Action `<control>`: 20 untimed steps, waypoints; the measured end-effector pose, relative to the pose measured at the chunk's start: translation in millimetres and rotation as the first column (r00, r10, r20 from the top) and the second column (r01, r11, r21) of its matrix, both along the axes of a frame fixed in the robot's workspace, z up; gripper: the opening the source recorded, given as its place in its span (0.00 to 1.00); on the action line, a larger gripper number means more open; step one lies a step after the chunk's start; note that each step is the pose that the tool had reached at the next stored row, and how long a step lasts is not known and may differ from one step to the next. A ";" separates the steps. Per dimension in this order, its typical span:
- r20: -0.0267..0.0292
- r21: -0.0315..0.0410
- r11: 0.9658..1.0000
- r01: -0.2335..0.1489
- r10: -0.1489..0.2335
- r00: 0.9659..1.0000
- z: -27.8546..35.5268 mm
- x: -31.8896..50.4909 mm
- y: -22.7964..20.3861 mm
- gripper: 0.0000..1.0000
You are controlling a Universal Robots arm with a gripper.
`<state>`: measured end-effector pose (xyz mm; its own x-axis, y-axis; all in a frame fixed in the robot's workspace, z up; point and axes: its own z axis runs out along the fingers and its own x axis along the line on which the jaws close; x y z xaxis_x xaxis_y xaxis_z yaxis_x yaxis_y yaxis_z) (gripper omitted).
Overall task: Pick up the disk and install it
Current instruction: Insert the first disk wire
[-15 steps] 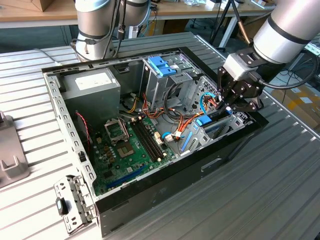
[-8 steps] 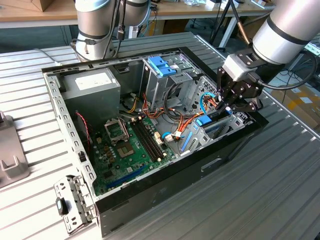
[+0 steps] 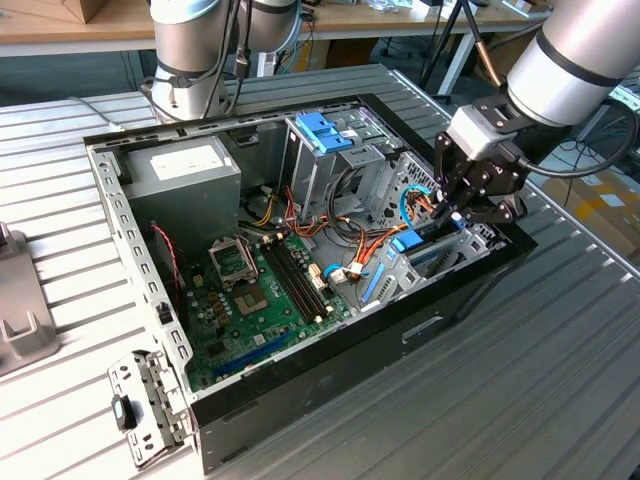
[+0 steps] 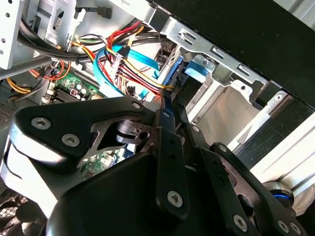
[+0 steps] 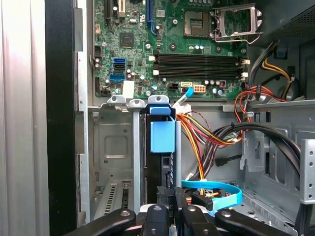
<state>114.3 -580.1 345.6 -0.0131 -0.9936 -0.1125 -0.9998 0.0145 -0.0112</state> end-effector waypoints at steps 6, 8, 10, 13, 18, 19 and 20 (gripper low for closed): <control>-0.002 0.000 1.000 0.000 0.000 1.000 -1.5 1.4 1.5 0.17; -0.002 0.000 1.000 0.000 0.000 1.000 -1.9 1.4 1.8 0.17; -0.002 0.000 1.000 0.000 0.000 1.000 -3.2 1.4 1.8 0.17; -0.003 0.000 1.000 0.000 0.000 1.000 -5.4 1.4 1.8 0.17; -0.003 0.000 1.000 0.000 0.000 1.000 -5.6 1.4 1.8 0.17; -0.003 0.000 1.000 0.000 0.000 1.000 -5.6 1.4 1.8 0.17; -0.003 0.000 1.000 0.000 0.000 1.000 -5.6 1.4 1.8 0.17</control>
<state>115.7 -578.3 339.9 -0.0135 -0.9935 -0.1126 -0.9999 0.0146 -0.0086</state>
